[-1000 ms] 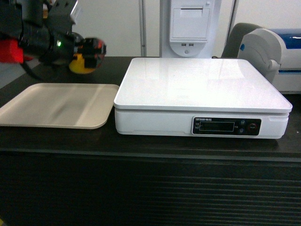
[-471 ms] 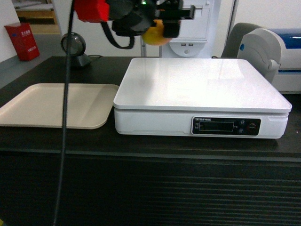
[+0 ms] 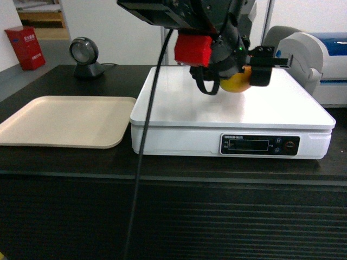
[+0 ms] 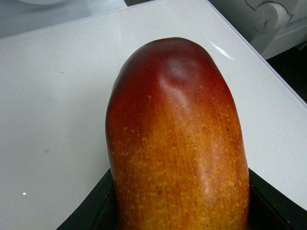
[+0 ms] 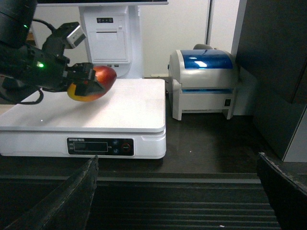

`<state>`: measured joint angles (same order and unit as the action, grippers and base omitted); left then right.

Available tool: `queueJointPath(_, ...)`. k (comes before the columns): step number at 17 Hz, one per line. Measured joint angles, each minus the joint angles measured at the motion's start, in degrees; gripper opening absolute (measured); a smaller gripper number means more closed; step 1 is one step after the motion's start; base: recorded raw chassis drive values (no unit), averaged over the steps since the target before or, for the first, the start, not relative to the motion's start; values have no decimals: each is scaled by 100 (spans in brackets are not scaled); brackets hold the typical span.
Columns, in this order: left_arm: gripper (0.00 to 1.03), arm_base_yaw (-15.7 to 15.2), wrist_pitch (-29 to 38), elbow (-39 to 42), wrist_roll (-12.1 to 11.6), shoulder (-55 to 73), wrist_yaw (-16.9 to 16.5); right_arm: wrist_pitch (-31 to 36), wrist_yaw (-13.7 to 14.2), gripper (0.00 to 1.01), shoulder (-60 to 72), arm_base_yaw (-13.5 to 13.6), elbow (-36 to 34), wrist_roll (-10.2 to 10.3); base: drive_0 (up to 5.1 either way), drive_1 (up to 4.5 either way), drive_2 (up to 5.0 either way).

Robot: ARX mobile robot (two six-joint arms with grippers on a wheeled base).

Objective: Place dark red mango on scale at checkout

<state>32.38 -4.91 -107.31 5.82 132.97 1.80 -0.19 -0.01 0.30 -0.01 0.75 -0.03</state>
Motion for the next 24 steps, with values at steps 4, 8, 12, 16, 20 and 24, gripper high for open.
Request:
queueJointPath(4, 58, 52, -133, -531, 358, 407, 319, -2, 0, 98, 0, 0, 0, 0, 0, 0, 0)
queueJointPath(8, 58, -109, -507, -820, 717, 651, 699, -2, 0, 98, 0, 0, 0, 0, 0, 0, 0)
queueJointPath(12, 61, -39, -647, -916, 780, 671, 675, -2, 0, 98, 0, 0, 0, 0, 0, 0, 0)
queueJointPath(16, 98, 15, -461, -793, 713, 597, 533, -2, 0, 98, 0, 0, 0, 0, 0, 0, 0)
queueJointPath(20, 98, 15, -177, -431, 463, 254, 599, -2, 0, 98, 0, 0, 0, 0, 0, 0, 0)
queueJointPath(24, 98, -90, 505, 142, 417, -1084, 745, -2, 0, 98, 0, 0, 0, 0, 0, 0, 0)
